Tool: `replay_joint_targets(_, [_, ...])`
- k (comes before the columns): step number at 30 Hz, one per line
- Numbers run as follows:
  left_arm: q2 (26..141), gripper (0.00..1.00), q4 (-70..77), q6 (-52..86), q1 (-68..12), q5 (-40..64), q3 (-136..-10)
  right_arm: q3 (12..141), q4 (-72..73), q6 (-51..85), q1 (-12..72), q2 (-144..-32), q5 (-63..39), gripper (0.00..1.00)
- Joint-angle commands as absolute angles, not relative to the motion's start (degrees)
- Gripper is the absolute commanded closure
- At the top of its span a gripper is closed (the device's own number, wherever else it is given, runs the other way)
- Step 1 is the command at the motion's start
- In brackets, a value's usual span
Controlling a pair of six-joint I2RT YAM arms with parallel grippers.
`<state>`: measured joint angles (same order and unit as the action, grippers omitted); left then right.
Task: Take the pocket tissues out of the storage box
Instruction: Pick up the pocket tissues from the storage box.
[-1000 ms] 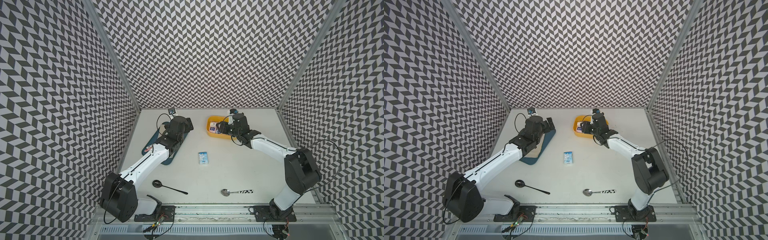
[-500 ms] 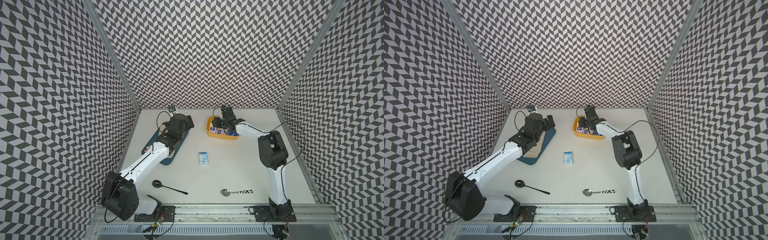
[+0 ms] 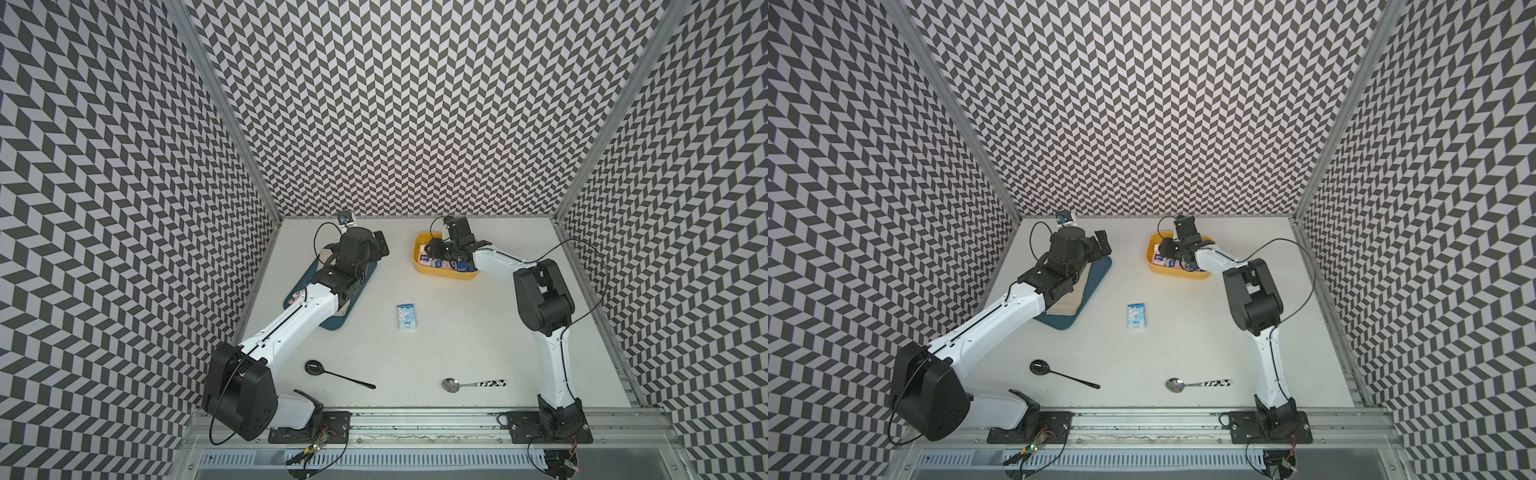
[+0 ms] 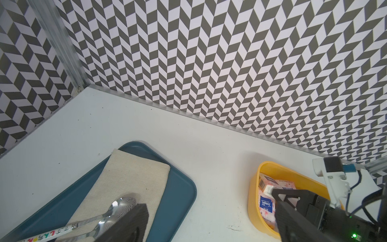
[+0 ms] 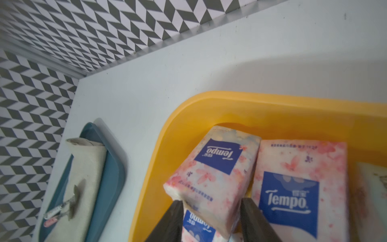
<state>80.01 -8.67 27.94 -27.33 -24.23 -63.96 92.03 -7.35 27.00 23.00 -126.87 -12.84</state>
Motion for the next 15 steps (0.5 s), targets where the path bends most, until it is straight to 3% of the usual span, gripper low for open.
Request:
replay_joint_targets(1, [81.21, 0.01, -8.85, 27.69, -26.98, -22.85, -66.86, 89.25, -4.31, 27.16, 22.68, -125.33, -14.21, 0.63])
replay_joint_targets(4, [80.70, 0.01, -8.63, 27.70, -26.98, -23.02, -66.47, 88.71, -3.56, 27.17, 22.49, -125.63, -15.01, 0.72])
replay_joint_targets(15, [79.50, 0.01, -8.31, 27.26, -26.97, -23.57, -65.57, 86.44, -0.81, 25.37, 22.50, -123.52, -14.55, 0.91])
